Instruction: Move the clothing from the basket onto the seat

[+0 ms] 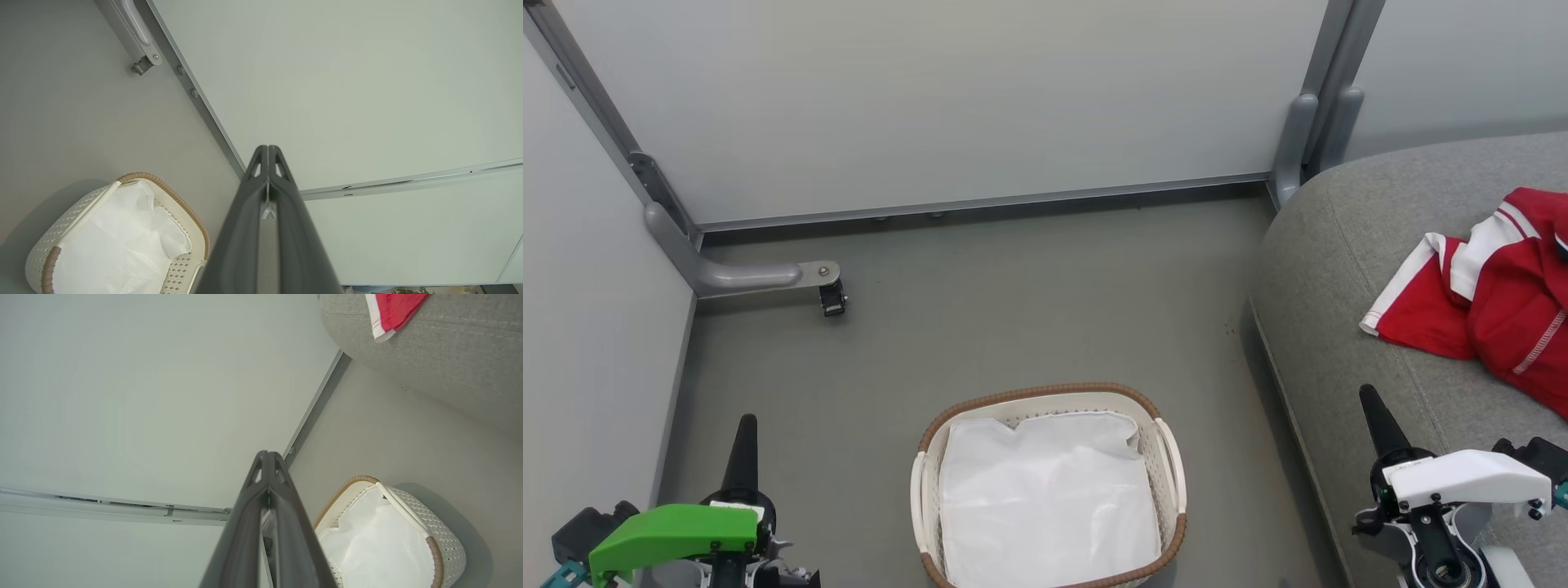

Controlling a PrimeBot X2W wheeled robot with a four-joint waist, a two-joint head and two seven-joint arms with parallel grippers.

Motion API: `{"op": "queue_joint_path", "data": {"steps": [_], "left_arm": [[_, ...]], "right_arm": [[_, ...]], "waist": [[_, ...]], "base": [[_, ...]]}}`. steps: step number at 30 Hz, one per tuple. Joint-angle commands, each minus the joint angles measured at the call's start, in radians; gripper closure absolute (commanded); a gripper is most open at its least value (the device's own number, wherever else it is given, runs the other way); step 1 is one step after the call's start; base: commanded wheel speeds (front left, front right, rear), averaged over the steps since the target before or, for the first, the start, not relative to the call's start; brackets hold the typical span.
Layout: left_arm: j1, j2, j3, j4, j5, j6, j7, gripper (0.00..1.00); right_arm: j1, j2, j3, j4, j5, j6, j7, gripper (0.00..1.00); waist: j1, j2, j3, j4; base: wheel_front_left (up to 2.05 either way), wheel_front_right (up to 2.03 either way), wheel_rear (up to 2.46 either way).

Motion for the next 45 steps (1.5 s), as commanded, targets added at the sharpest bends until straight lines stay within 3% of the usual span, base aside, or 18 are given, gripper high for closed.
{"op": "queue_joint_path", "data": {"steps": [1, 45], "left_arm": [[-0.021, 0.000, 0.006, -0.010, -0.023, -0.002, 0.006, 1.00], [-0.047, -0.013, 0.039, -0.053, -0.306, -0.003, 0.092, 1.00]], "right_arm": [[0.002, -0.006, -0.005, -0.013, 0.027, -0.001, 0.006, 1.00], [0.009, -0.009, -0.044, -0.056, 0.361, -0.001, 0.094, 1.00]], "waist": [[0.0000, 0.0000, 0.000, -0.001], [0.0000, 0.0000, -0.012, -0.021]], "base": [[0.00, 0.00, 0.00], [0.00, 0.00, 0.00]]}}
